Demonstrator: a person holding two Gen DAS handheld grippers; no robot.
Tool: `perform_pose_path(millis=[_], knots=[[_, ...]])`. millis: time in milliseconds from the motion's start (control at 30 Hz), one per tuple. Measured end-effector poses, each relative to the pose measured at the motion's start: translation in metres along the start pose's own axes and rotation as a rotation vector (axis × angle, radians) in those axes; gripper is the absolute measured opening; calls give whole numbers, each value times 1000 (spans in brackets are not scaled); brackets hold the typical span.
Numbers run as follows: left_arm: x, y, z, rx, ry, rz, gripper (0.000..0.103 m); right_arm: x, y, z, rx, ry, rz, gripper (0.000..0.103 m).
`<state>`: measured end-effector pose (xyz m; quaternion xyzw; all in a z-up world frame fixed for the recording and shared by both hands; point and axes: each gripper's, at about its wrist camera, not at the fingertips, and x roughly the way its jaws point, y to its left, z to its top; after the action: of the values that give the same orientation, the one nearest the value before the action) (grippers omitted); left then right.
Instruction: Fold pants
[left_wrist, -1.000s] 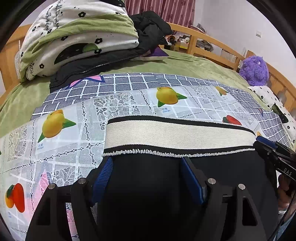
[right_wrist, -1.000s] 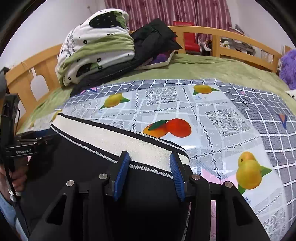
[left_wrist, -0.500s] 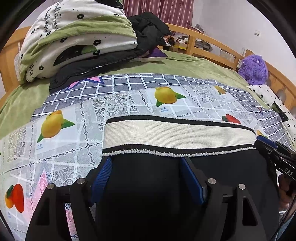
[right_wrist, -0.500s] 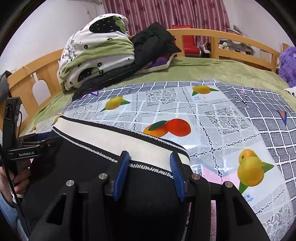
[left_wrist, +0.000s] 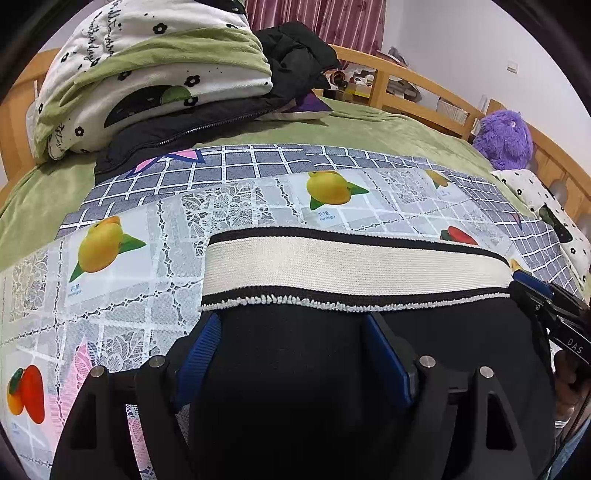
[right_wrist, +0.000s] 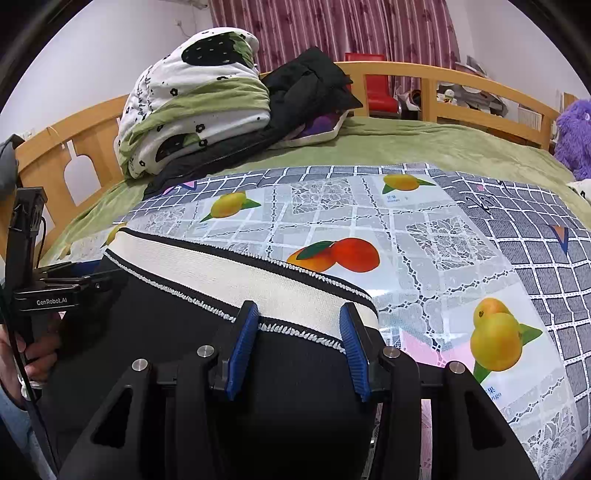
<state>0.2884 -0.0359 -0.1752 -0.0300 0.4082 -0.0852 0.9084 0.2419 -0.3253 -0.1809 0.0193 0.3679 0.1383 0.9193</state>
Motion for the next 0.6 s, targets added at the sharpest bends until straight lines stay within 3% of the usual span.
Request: perform_pose_path(millis=[200,333,467,600], knots=[[-11,1,-7,44,92,-21,80,-13,3,-5,-13,9,-1,47],[-39,3,-42,89,170,-8,80,-35,2,-14,31,93,45,49],[-75,14,-76,41,188,-62,79,-55,-5,-37,123,155,115,49],[-111,27,-117,7,169,-90,80,-79,-6,-57,173,180,128,49]])
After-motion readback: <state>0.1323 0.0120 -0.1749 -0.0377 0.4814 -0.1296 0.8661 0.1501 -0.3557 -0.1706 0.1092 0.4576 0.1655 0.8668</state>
